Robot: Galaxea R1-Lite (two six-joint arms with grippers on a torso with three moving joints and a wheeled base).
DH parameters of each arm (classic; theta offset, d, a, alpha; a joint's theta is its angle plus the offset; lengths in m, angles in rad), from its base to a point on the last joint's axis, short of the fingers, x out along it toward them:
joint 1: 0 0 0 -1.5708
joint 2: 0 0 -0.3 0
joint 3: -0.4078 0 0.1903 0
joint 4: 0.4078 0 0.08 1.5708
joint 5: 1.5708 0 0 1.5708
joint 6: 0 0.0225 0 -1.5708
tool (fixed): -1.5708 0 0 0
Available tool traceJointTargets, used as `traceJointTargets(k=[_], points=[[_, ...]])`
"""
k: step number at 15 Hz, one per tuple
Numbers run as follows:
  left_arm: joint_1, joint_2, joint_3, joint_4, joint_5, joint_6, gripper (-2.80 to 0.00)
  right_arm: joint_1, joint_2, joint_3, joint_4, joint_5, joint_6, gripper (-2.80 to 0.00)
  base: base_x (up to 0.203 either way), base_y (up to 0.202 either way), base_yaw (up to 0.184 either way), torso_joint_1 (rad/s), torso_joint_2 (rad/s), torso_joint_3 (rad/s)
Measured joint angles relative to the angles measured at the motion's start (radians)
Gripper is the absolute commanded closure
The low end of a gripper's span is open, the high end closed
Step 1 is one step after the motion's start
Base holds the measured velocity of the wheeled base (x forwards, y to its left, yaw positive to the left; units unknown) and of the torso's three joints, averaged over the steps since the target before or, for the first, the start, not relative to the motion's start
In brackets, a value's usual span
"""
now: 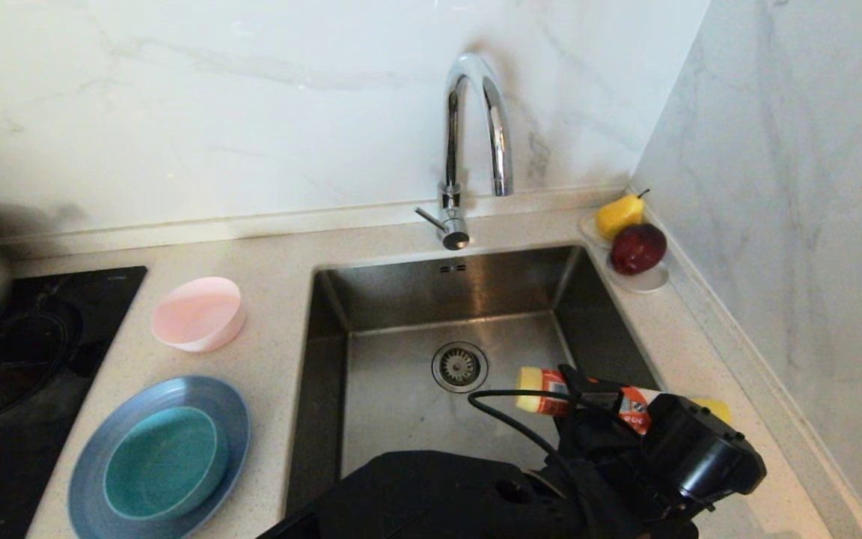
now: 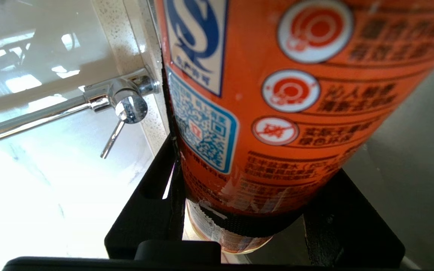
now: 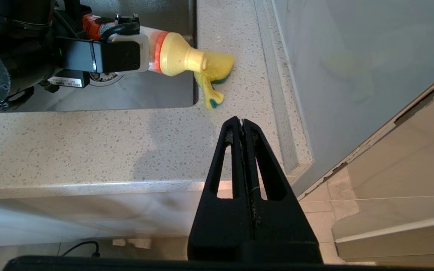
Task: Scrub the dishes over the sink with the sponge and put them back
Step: Squeeze it onto the sponge
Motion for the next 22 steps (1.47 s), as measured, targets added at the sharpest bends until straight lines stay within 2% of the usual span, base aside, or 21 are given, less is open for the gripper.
traceJointTargets(k=[8,19,22], points=[[0.016,0.005,-0.007,-0.065,0.0,-0.006,0.0,0.0,0.0,0.0,0.0,0.0,0.0,0.0,0.0,0.0,0.0,0.0,0.0,0.0],[0.016,0.006,-0.007,-0.067,-0.001,-0.009,0.0,0.0,0.0,0.0,0.0,0.0,-0.001,0.0,0.0,0.0,0.0,0.0,0.0,0.0],[0.016,0.003,-0.007,-0.094,-0.006,-0.038,0.0,0.0,0.0,0.0,-0.001,0.0,-0.001,0.0,0.0,0.0,0.0,0.0,0.0,0.0]])
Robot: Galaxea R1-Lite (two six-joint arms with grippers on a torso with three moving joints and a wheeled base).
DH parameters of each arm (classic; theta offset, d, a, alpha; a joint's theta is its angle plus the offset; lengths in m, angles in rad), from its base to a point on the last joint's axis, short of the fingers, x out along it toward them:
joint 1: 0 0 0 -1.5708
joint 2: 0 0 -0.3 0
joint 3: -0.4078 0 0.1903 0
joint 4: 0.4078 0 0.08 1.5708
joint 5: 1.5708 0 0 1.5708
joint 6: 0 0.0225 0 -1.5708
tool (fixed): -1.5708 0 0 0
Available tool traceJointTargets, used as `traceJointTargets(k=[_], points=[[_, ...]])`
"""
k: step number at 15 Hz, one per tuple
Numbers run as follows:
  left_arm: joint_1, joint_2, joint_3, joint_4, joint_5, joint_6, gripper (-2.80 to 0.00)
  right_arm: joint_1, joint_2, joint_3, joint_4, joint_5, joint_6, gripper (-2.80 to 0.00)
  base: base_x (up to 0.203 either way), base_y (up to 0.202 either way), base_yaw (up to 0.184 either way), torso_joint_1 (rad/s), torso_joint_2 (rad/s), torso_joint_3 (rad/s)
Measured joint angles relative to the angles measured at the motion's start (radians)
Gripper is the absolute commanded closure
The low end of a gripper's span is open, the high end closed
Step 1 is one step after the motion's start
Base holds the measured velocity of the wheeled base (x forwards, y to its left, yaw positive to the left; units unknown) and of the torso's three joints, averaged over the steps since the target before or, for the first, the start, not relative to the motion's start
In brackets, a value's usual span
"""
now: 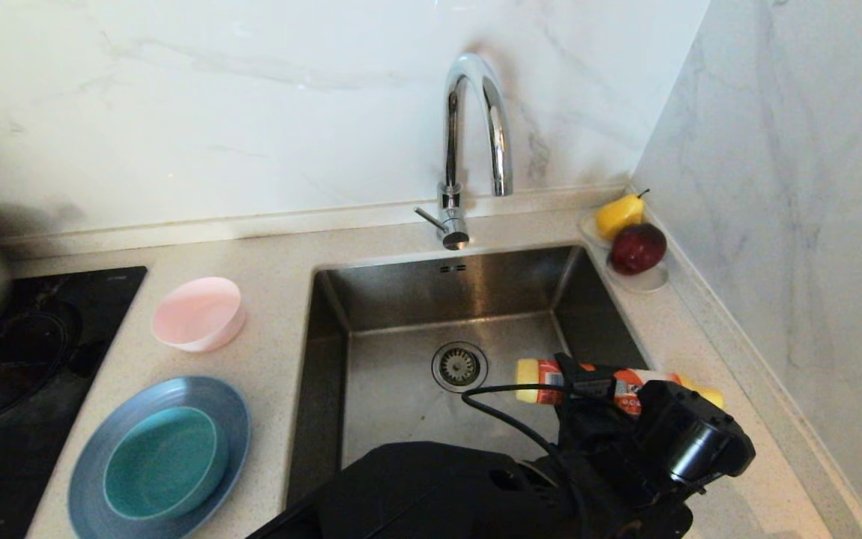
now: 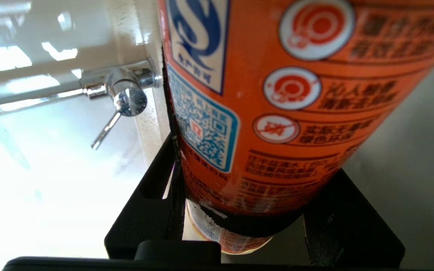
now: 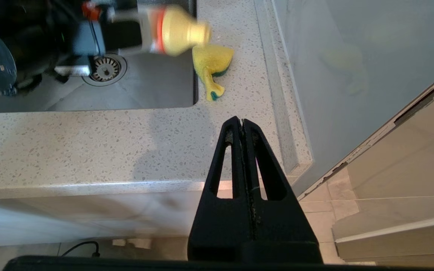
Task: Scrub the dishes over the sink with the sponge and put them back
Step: Squeeze it onto the sponge, then place the dish soap on the table
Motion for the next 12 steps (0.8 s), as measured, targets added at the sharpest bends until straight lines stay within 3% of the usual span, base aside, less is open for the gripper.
traceJointTargets(k=[4,9,12], points=[[-0.001,-0.048,0.0,-0.117,-0.069,-0.071,0.0,0.0,0.0,0.0,0.0,0.0,0.0,0.0,0.0,0.0,0.0,0.0,0.0,0.0],[-0.001,-0.16,0.0,-0.163,-0.26,-0.306,0.0,0.0,0.0,0.0,0.0,0.0,0.0,0.0,0.0,0.0,0.0,0.0,0.0,0.0],[-0.002,-0.25,-0.003,-0.222,-0.377,-0.38,0.0,0.0,0.0,0.0,0.0,0.0,0.0,0.0,0.0,0.0,0.0,0.0,0.0,0.0]])
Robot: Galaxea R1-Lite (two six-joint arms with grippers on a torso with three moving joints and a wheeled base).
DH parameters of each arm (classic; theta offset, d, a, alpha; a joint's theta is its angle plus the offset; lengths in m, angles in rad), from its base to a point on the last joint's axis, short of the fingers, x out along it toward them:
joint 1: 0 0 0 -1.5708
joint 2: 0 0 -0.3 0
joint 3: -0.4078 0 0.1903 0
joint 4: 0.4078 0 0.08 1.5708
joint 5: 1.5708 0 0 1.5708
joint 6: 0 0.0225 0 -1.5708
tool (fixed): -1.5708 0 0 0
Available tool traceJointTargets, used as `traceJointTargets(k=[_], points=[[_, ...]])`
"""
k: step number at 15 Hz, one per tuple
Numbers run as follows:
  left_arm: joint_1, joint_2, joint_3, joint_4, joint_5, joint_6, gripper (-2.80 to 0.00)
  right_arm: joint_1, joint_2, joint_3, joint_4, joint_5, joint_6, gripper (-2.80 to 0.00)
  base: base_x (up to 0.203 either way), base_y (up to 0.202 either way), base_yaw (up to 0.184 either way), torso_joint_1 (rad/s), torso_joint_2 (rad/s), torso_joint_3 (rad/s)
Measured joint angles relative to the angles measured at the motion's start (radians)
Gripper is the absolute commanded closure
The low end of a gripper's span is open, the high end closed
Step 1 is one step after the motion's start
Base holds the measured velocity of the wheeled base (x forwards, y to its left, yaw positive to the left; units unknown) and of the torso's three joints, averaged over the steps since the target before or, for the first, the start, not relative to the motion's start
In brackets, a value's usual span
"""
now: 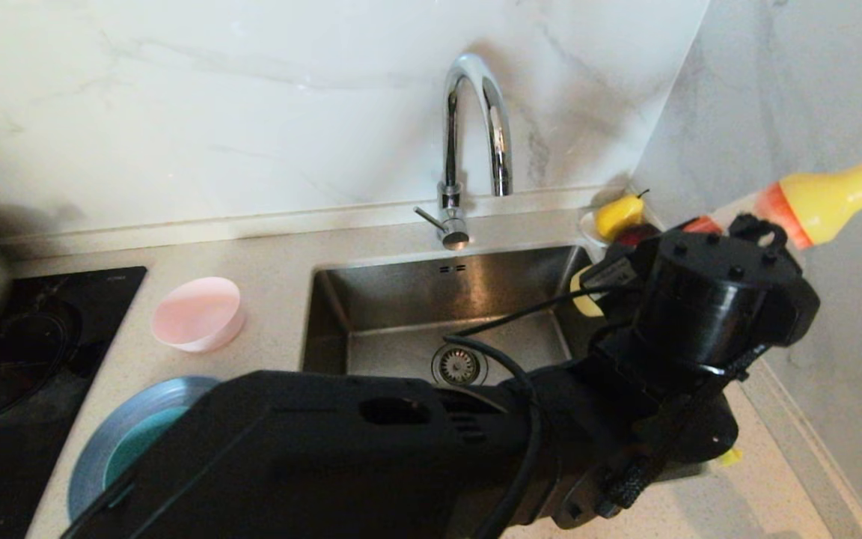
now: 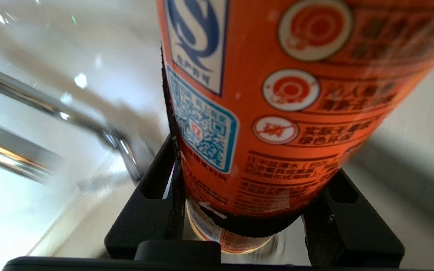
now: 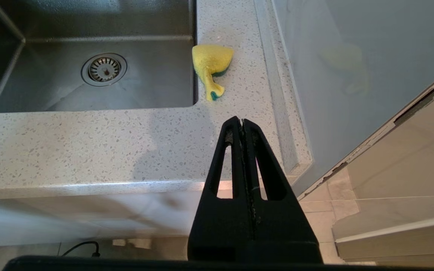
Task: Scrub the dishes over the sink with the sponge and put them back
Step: Place the dish soap on the table
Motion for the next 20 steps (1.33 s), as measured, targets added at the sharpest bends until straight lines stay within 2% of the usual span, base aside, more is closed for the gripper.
traceJointTargets(k=[3,5,11,15,18,20], points=[[0.002,-0.105,-0.004,-0.026,-0.09,-0.027,0.0,0.0,0.0,0.0,0.0,0.0,0.0,0.0,0.0,0.0,0.0,0.0,0.0,0.0],[0.006,-0.17,-0.005,-0.025,-0.13,-0.078,0.0,0.0,0.0,0.0,0.0,0.0,0.0,0.0,0.0,0.0,0.0,0.0,0.0,0.0],[0.043,-0.35,-0.005,0.019,-0.158,-0.239,0.0,0.0,0.0,0.0,0.0,0.0,0.0,0.0,0.0,0.0,0.0,0.0,0.0,0.0],[0.139,-0.5,0.0,0.166,-0.161,-0.359,0.0,0.0,0.0,0.0,0.0,0.0,0.0,0.0,0.0,0.0,0.0,0.0,0.0,0.0],[0.256,-0.602,0.039,0.19,-0.161,-0.417,0.0,0.0,0.0,0.0,0.0,0.0,0.0,0.0,0.0,0.0,0.0,0.0,0.0,0.0],[0.364,-0.661,0.108,0.197,-0.161,-0.468,0.0,0.0,0.0,0.0,0.0,0.0,0.0,0.0,0.0,0.0,0.0,0.0,0.0,0.0]])
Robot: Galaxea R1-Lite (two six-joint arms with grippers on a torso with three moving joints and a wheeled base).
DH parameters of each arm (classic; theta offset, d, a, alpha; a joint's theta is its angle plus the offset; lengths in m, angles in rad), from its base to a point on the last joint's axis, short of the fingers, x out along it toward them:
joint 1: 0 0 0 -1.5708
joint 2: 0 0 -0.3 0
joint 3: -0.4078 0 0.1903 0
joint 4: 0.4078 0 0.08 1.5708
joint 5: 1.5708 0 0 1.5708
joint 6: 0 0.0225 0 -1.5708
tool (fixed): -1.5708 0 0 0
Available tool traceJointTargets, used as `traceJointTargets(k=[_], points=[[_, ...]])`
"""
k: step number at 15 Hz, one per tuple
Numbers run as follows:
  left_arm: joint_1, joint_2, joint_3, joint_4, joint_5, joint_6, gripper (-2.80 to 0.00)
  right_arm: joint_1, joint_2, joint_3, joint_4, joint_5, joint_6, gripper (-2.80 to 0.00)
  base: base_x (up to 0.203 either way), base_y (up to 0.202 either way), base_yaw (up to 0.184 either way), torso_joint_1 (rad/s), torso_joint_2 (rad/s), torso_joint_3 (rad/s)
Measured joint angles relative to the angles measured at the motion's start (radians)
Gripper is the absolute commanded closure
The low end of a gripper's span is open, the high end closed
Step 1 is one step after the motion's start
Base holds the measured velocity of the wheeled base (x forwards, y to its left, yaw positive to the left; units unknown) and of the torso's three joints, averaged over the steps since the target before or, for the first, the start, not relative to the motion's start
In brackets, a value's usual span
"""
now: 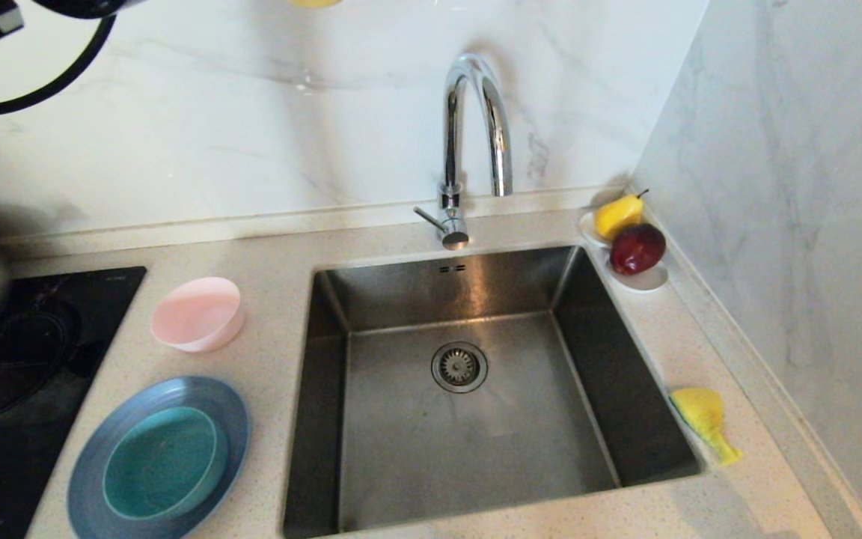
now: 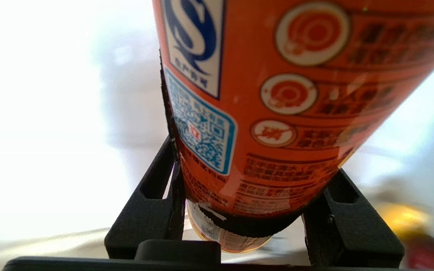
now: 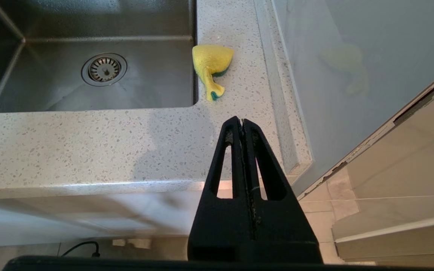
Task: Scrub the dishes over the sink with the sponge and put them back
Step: Place the dish soap on the table
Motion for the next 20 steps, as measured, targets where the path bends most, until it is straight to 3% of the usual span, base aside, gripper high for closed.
traceJointTargets(k=[5,7,9,12,16,20], points=[[0.356,-0.071,0.16,0.075,0.007,-0.256,0.0,0.0,0.0,0.0,0.0,0.0,0.0,0.0,0.0,0.0,0.0,0.0,0.0,0.0],[0.44,-0.078,0.263,0.083,0.01,-0.343,0.0,0.0,0.0,0.0,0.0,0.001,0.0,0.0,0.0,0.0,0.0,0.0,0.0,0.0],[0.503,-0.07,0.37,0.077,0.011,-0.385,0.0,0.0,0.0,0.0,0.0,0.0,0.0,0.0,0.0,0.0,0.0,0.0,0.0,0.0],[0.545,-0.006,0.444,0.022,0.073,-0.444,0.0,0.0,0.0,0.0,0.001,0.0,0.0,0.0,0.0,0.0,0.0,0.0,0.0,0.0],[0.567,0.117,0.49,-0.169,0.127,-0.441,0.0,0.0,0.0,0.0,0.0,0.0,0.0,0.0,0.0,0.0,0.0,0.0,0.0,0.0],[0.567,0.256,0.499,-0.274,0.148,-0.457,0.0,0.0,0.0,0.0,0.0,0.0,0.0,0.0,0.0,0.0,0.0,0.0,0.0,0.0]])
